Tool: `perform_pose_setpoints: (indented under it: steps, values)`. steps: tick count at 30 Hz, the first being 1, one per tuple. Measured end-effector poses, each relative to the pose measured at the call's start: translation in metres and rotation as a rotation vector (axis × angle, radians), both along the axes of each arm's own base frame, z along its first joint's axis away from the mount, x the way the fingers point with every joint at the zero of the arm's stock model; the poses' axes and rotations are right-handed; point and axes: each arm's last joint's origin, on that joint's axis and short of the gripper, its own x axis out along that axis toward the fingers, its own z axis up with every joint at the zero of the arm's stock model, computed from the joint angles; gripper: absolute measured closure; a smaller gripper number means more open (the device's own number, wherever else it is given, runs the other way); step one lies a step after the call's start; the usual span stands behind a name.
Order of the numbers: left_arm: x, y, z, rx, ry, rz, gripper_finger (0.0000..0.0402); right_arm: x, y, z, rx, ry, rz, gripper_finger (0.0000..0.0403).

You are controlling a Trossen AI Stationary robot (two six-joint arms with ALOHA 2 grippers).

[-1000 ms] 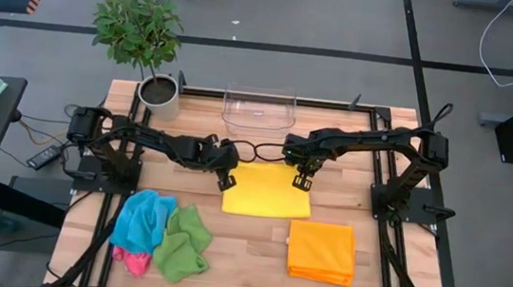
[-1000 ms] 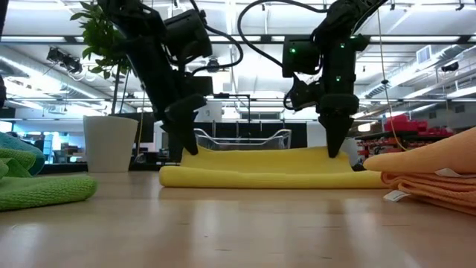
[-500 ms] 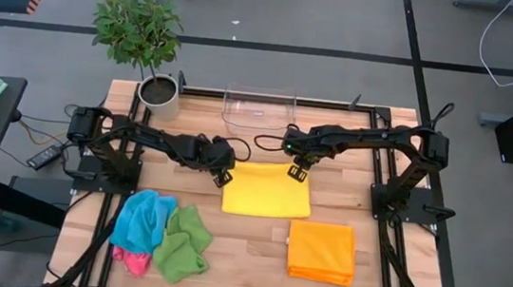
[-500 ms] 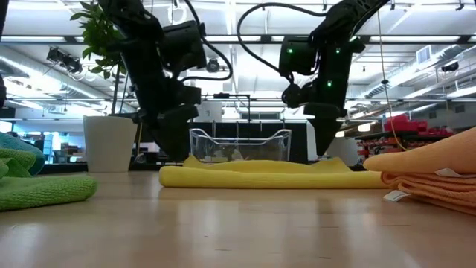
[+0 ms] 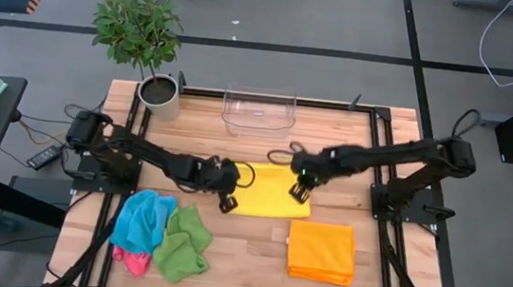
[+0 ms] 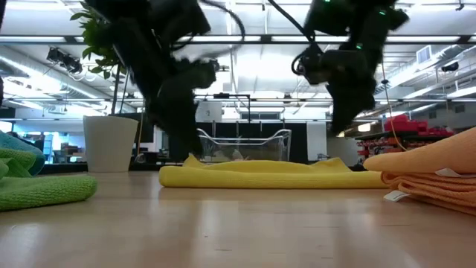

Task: Fold microfiber towels
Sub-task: Fold the yellow towel on the table

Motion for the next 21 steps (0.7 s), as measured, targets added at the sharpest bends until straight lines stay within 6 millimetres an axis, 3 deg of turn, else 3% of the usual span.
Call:
perform_pose_setpoints:
  steps: [4,10,17,21]
  values:
    - [0.005,-0.001,-0.031,-0.033,0.092,-0.023,0.039,0.001,0.012,-0.039,0.061,-0.023,-0.035,0.0396]
    - [0.012,-0.004,-0.043,-0.126,0.086,-0.018,0.0393,-0.003,-0.005,-0.068,-0.019,0.068,-0.069,0.0398]
    - [0.028,-0.037,-0.023,-0.362,0.055,-0.168,0.0396,-0.003,-0.056,-0.059,-0.277,0.057,-0.14,0.04]
    - [0.04,-0.046,0.024,-0.297,-0.034,-0.294,0.0394,-0.002,-0.068,-0.021,-0.232,-0.043,-0.141,0.04]
